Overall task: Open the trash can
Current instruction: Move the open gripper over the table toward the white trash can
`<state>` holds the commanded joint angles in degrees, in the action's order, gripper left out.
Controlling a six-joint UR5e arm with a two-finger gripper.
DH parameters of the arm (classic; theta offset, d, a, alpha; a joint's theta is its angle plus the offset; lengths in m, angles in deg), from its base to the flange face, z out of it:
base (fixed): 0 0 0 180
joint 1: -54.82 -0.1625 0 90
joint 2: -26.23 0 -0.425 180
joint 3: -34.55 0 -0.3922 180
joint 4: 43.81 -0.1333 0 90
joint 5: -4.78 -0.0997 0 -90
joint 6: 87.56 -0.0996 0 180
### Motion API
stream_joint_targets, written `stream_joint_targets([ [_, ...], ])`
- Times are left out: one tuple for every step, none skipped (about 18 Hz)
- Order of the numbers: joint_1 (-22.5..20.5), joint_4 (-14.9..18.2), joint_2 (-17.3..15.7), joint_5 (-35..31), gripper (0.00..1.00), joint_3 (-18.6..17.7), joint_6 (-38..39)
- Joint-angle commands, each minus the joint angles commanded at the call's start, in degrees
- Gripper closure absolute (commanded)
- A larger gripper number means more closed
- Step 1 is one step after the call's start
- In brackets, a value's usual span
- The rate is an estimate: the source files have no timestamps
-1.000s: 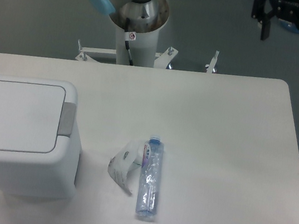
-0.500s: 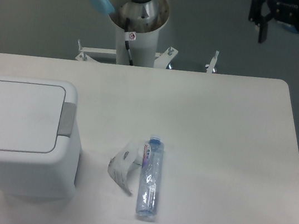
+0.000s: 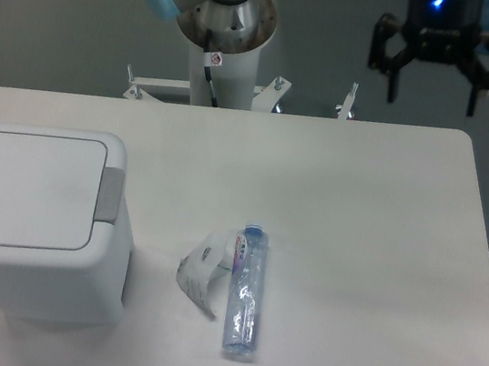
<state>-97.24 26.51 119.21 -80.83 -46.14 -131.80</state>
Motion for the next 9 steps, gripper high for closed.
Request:
stream_joint_targets([
  [1.23, -0.88, 0.09, 0.00, 0.00, -0.09, 3.43],
  [2.55, -1.67, 0.44, -0.09, 0.00, -0.09, 6.68],
  [3.60, -2.29, 0.62, -0.09, 0.00, -0.09, 9.50],
  [4.57, -2.64, 0.79, -0.09, 0.00, -0.17, 11.96],
  [5.71, -2.99, 0.88, 0.00, 0.00, -0.18, 14.08],
  [7.03, -3.34, 1.06, -0.09, 0.00, -0.18, 16.10],
  [8.26, -3.69, 1.41, -0.09, 0.00, -0.18, 18.47],
  [9.32, -4.13, 1.58, -0.09, 0.00, -0.18, 21.10],
  [10.28, -4.75, 1.67, -0.09, 0.00, -0.26, 23.57],
])
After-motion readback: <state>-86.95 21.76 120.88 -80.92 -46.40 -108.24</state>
